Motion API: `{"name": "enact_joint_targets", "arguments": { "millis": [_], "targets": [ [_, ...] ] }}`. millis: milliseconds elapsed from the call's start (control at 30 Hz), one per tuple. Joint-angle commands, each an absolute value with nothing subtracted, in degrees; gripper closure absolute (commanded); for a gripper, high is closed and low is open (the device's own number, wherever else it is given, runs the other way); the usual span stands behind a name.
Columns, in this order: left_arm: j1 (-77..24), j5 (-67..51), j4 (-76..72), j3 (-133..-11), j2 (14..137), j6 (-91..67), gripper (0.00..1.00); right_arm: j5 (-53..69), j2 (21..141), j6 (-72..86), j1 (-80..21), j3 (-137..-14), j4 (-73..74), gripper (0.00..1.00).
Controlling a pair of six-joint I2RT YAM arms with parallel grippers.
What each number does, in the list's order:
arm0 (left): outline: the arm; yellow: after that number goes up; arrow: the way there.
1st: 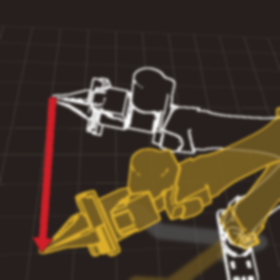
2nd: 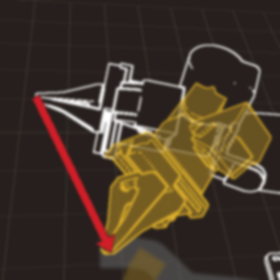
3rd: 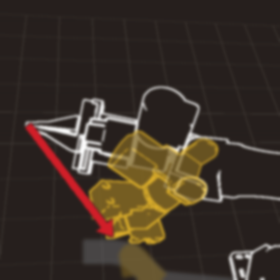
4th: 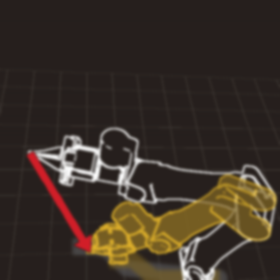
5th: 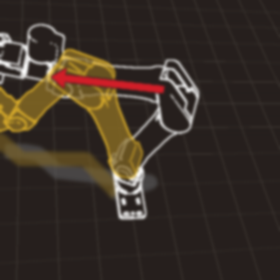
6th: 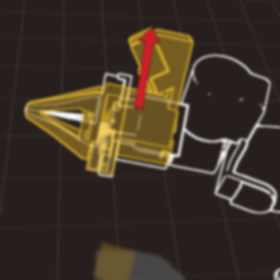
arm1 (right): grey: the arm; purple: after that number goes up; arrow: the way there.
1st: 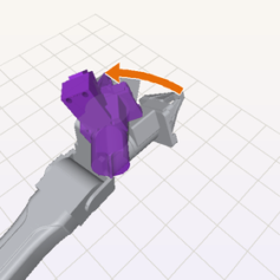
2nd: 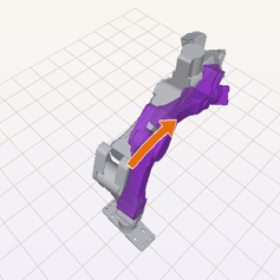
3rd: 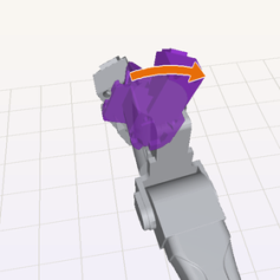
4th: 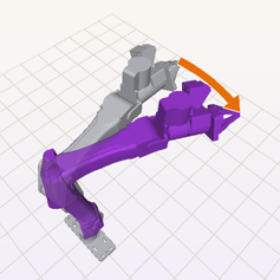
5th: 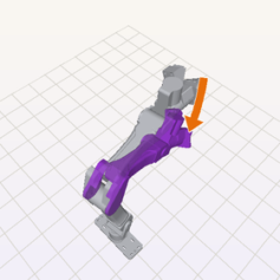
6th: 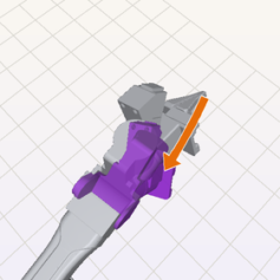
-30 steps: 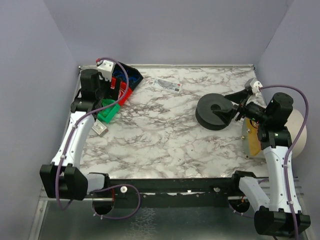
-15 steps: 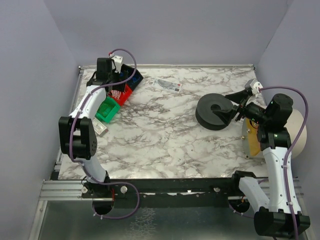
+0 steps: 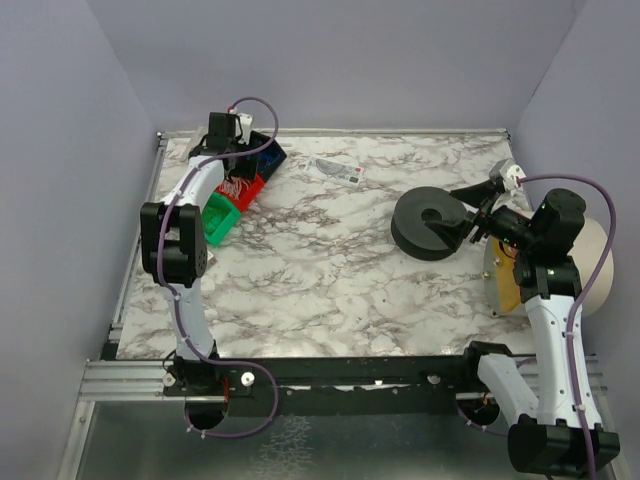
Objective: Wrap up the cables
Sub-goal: Pick up the cable from the storage box.
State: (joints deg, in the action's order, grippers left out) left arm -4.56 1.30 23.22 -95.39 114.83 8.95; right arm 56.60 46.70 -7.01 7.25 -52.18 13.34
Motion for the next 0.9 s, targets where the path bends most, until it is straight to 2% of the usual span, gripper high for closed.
{"name": "enact_joint_targets", "arguments": {
  "millis": [0, 433, 867],
  "targets": [
    [-4.31, 1.26, 25.97, -97.92, 117.91, 6.90, 0.21, 56.09, 46.21, -7.64, 7.53, -51.43, 12.74, 0.00],
    [-3.44, 1.83, 27.51, -98.68, 121.34, 5.00, 0.23, 56.12, 47.02, -8.13, 7.53, -51.18, 12.74, 0.00],
    [-3.44, -0.71, 24.44, -96.06, 114.23, 5.67, 0.22, 56.33, 47.59, -8.63, 7.51, -51.19, 12.97, 0.00]
  ]
}}
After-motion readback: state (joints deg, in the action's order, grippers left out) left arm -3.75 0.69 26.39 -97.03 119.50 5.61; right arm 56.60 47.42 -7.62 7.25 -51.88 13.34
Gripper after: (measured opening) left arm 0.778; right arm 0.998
